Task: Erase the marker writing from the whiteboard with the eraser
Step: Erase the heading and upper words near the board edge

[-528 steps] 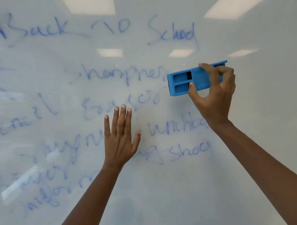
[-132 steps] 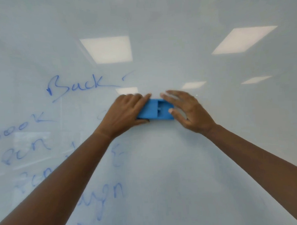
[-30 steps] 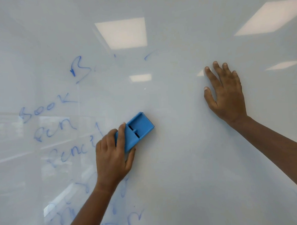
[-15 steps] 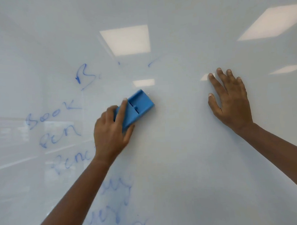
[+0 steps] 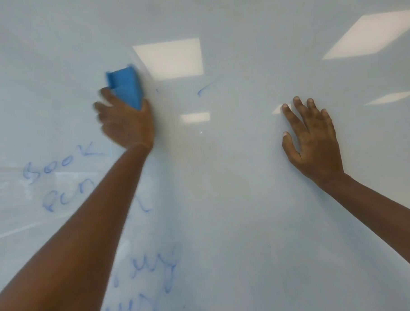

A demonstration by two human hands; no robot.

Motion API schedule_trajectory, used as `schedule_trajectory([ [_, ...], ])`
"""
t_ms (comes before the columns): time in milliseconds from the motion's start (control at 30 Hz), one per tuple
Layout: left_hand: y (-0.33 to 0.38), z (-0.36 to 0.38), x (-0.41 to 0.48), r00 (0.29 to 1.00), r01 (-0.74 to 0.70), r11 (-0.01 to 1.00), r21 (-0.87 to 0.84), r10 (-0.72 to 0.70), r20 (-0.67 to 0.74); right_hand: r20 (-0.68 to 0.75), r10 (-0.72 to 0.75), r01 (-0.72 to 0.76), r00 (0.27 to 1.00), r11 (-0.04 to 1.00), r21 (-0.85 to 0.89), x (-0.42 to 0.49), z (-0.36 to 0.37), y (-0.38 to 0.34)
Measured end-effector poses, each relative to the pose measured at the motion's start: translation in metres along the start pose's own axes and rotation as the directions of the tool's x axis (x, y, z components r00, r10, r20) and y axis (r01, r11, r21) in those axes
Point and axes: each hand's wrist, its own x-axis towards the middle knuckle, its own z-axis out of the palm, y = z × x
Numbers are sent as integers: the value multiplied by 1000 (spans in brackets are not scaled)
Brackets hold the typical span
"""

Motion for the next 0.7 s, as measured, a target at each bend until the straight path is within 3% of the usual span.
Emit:
schedule_trajectory([
  [133,58,18,-60,928,-356,933,-59,360,100,5,0,0,1000,1000,6,0,0,-1],
  [233,76,26,-105,788,-581,803,-132,596,157,9,-2,2,1000,1000,-2,0,-1,0],
  [300,75,28,-117,698,-678,722,-140,691,185,13,-5,5,1000,1000,3,0,-2,0],
  [333,74,27,-113,689,-687,714,-133,699,192,10,-5,5,1000,1000,6,0,-2,1],
  [400,67,23,-89,768,-604,790,-106,613,188,6,2,-2,1000,1000,10,0,-2,0],
  [500,46,12,-35,940,-313,946,-88,322,117,5,8,-8,1000,1000,13,0,-2,0],
  [700,11,0,7,998,1,988,-156,10,67,5,11,-11,1000,1000,-1,1,-2,-3],
])
